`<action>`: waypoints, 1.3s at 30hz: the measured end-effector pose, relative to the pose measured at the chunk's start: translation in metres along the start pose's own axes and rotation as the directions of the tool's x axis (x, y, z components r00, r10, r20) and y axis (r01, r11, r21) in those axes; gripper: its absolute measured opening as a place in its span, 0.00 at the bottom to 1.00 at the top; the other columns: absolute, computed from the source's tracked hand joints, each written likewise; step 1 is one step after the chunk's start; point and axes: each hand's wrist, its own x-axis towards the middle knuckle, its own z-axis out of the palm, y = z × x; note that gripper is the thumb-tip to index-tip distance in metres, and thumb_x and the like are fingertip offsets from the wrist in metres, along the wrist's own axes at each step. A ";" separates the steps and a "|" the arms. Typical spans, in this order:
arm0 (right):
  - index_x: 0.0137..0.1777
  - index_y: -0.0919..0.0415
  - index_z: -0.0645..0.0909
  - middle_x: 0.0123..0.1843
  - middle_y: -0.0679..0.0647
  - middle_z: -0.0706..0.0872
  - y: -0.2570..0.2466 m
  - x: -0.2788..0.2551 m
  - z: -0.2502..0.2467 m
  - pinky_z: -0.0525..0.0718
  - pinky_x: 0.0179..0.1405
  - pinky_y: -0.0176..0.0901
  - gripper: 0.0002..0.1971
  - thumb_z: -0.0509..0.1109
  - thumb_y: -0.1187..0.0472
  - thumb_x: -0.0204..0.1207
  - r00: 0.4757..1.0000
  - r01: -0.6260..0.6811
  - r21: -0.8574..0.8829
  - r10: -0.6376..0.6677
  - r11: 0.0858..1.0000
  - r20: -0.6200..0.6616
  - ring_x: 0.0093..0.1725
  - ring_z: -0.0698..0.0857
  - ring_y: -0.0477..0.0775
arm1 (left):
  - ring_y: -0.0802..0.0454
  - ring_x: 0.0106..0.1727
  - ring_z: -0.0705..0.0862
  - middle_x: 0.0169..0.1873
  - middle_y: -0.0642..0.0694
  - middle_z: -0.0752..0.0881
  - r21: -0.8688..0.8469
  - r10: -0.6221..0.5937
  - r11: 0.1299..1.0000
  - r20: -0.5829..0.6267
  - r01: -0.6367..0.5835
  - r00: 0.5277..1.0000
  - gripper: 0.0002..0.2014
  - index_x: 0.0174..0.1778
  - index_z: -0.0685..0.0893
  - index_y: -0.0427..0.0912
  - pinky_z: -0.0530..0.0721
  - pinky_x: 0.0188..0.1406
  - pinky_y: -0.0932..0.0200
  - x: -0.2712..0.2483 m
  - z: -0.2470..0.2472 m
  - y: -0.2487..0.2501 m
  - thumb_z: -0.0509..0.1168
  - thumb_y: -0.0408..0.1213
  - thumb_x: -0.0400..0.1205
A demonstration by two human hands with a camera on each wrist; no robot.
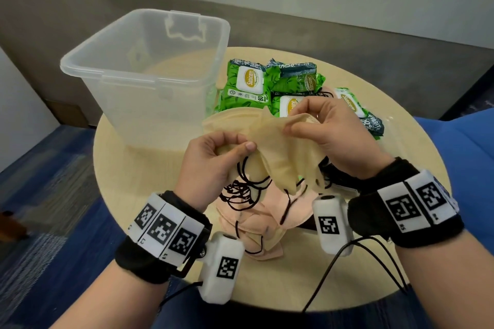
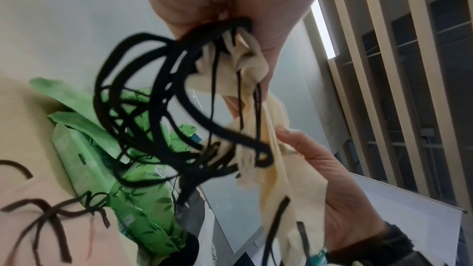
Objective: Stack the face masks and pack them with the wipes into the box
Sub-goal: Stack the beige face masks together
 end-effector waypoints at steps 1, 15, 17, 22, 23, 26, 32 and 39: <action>0.34 0.59 0.80 0.30 0.48 0.80 0.000 0.001 -0.002 0.75 0.35 0.29 0.11 0.72 0.74 0.70 1.000 -0.012 -0.016 0.011 1.000 -0.021 0.33 0.76 0.44 | 0.60 0.29 0.82 0.27 0.52 0.87 0.012 0.002 1.000 -0.001 -0.002 1.000 0.06 0.33 0.86 0.45 0.80 0.29 0.70 0.000 -0.001 0.001 0.73 0.30 0.72; 0.41 0.57 0.90 0.22 0.37 0.81 -0.002 0.010 -0.038 0.67 0.23 0.22 0.20 0.59 0.77 0.69 0.887 -0.110 -0.520 -0.152 0.847 -0.435 0.22 0.75 0.35 | 0.57 0.26 0.76 0.24 0.54 0.84 0.099 -0.001 0.995 -0.119 0.013 0.993 0.06 0.32 0.85 0.47 0.72 0.20 0.71 0.005 -0.010 0.000 0.73 0.34 0.74; 0.46 0.59 0.90 0.33 0.38 0.87 -0.008 0.006 -0.025 0.69 0.28 0.20 0.19 0.59 0.75 0.71 0.924 -0.082 -0.575 -0.155 0.814 -0.350 0.25 0.76 0.28 | 0.54 0.32 0.79 0.26 0.54 0.85 0.090 0.004 0.996 -0.108 0.006 0.994 0.06 0.33 0.85 0.47 0.75 0.25 0.71 0.005 -0.009 0.001 0.72 0.33 0.74; 0.55 0.60 0.87 0.53 0.52 0.88 -0.008 -0.011 0.019 0.76 0.61 0.49 0.21 0.75 0.47 0.68 0.985 0.114 -0.690 -0.170 0.715 -0.014 0.57 0.81 0.54 | 0.54 0.34 0.79 0.28 0.52 0.85 0.073 0.017 0.997 -0.097 -0.010 0.995 0.06 0.33 0.85 0.46 0.76 0.28 0.71 0.004 -0.007 0.002 0.71 0.32 0.75; 0.55 0.59 0.87 0.54 0.52 0.88 -0.005 -0.013 0.026 0.75 0.61 0.56 0.25 0.75 0.41 0.65 0.988 0.124 -0.727 -0.154 0.675 0.026 0.57 0.78 0.56 | 0.52 0.33 0.78 0.27 0.52 0.84 0.072 0.014 0.997 -0.095 -0.007 0.995 0.06 0.33 0.85 0.46 0.75 0.25 0.70 0.004 -0.006 0.002 0.71 0.32 0.75; 0.50 0.56 0.89 0.48 0.52 0.89 0.002 -0.007 0.031 0.74 0.57 0.61 0.18 0.74 0.43 0.67 0.988 0.107 -0.768 -0.152 0.631 0.012 0.52 0.76 0.55 | 0.55 0.32 0.79 0.26 0.53 0.84 0.057 0.008 0.998 -0.080 -0.004 0.997 0.06 0.33 0.85 0.44 0.76 0.26 0.71 0.003 -0.006 0.003 0.71 0.32 0.75; 0.36 0.56 0.90 0.37 0.49 0.91 0.007 -0.004 0.021 0.66 0.52 0.55 0.07 0.74 0.54 0.68 0.921 0.279 -0.776 -0.388 0.566 0.049 0.41 0.82 0.61 | 0.61 0.35 0.85 0.29 0.55 0.88 0.008 -0.022 1.000 -0.104 0.023 0.994 0.11 0.34 0.88 0.46 0.79 0.33 0.69 0.004 -0.012 0.008 0.65 0.45 0.78; 0.39 0.59 0.89 0.45 0.50 0.91 0.016 -0.008 0.025 0.76 0.44 0.48 0.18 0.63 0.48 0.68 0.852 0.471 -0.821 -0.406 0.322 0.330 0.39 0.85 0.60 | 0.56 0.31 0.81 0.29 0.48 0.86 0.058 0.018 0.998 -0.011 -0.018 1.000 0.07 0.33 0.88 0.43 0.77 0.33 0.64 0.003 -0.006 0.006 0.72 0.42 0.74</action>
